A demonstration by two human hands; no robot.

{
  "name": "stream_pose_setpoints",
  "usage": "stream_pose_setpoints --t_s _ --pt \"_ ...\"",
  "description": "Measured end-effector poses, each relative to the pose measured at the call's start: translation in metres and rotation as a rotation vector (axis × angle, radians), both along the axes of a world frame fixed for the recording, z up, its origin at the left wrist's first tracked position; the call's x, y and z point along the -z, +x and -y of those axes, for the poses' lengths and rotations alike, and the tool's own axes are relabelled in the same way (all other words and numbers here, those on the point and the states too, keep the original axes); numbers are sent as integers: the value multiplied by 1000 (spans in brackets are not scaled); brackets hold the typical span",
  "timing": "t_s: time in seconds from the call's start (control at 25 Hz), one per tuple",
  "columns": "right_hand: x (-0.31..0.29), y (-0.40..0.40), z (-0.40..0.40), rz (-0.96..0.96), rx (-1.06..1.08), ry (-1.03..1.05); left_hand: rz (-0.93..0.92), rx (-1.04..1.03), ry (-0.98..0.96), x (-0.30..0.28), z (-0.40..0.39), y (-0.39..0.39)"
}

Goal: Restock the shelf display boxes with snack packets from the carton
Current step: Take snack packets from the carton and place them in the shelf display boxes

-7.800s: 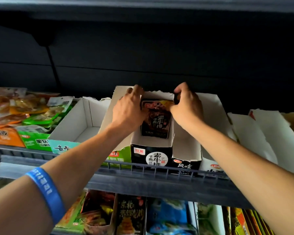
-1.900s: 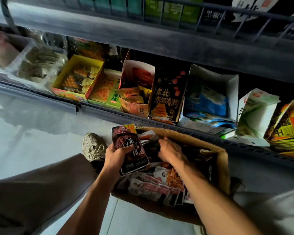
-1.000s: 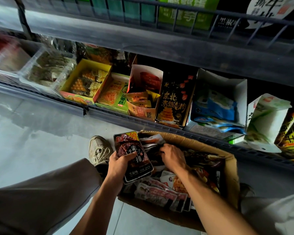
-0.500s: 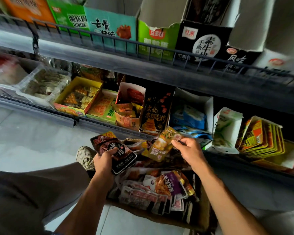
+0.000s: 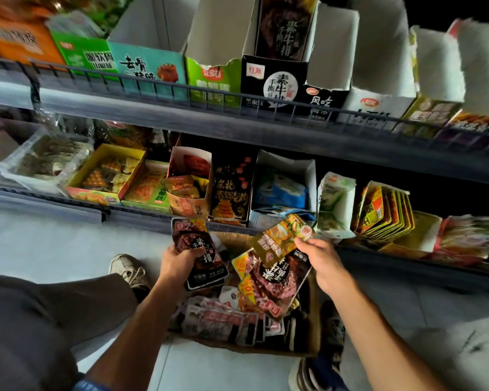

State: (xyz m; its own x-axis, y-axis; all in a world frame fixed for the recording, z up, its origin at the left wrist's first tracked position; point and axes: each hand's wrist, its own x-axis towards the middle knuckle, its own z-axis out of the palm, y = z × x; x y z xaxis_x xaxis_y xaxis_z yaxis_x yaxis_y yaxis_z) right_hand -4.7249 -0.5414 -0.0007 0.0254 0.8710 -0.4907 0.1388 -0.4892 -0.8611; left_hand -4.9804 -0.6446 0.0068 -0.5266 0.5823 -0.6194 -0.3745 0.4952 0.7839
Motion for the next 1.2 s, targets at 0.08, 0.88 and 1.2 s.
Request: stream_pose_setpoints --t_s 0.08,0.88,1.2 --pt "19 0 5 323 -193 3 -25 84 -31 -2 1 2" --pt "-41 -83 40 -328 261 -248 493 73 251 -48 -23 30" --pt "-88 -65 30 -109 -136 37 168 213 315 -53 -19 20"
